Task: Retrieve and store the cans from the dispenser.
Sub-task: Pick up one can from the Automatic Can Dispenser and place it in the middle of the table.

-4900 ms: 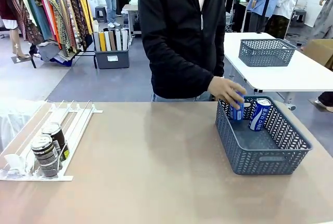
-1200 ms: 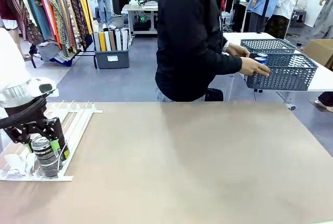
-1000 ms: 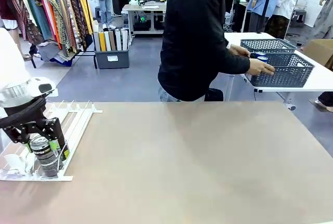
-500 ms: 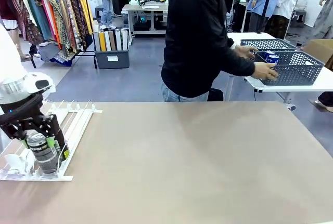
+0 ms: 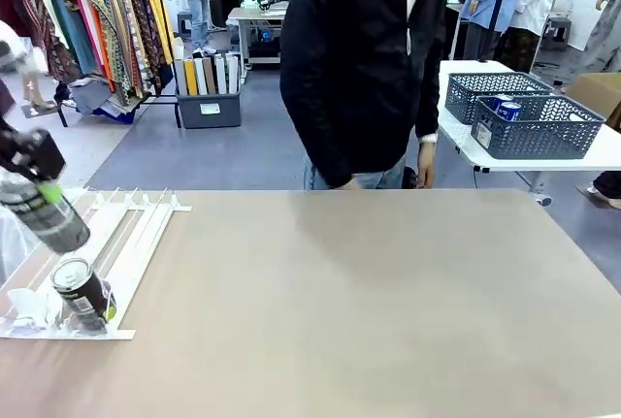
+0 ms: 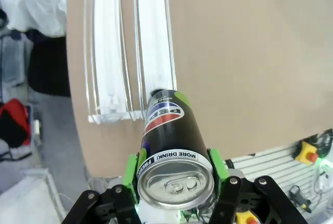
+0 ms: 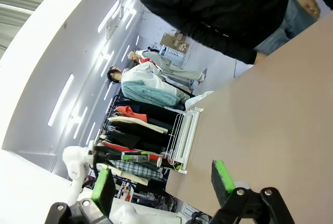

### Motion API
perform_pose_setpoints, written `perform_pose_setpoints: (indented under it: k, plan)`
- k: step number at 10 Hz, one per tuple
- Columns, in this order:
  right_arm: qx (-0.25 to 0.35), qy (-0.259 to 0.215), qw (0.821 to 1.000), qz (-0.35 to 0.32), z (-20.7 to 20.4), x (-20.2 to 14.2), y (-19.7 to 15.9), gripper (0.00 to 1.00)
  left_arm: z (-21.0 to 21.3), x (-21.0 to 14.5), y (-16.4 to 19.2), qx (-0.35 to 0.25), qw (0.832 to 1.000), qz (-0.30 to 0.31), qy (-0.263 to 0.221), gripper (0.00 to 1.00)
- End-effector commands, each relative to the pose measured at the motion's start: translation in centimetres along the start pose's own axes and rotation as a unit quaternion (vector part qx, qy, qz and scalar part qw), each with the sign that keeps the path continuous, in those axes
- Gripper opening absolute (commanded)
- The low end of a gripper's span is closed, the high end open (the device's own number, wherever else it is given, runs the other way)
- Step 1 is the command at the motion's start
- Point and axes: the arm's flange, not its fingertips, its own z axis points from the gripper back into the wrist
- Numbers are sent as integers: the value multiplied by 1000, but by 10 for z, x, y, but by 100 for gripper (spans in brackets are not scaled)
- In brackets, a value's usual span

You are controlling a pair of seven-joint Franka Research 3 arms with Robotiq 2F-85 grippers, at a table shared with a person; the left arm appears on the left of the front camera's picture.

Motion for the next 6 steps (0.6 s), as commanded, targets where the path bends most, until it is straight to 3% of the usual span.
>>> perform_pose_setpoints:
  k: [1,2,4,5,6]
  plan:
    - [11,-10,1000,5,-2,3,3,100,24,-20,9,-14,997,-13,-74,0]
    - [11,-10,1000,5,-2,3,3,100,32,-23,16,-28,995,-6,-96,0]
    - [11,-10,1000,5,-2,3,3,100,22,-16,27,-62,995,21,-81,0]
    - [11,-10,1000,5,-2,3,3,100,45,-25,11,-17,996,4,-83,0]
    - [11,-10,1000,5,-2,3,3,100,45,-25,11,-17,996,4,-83,0]
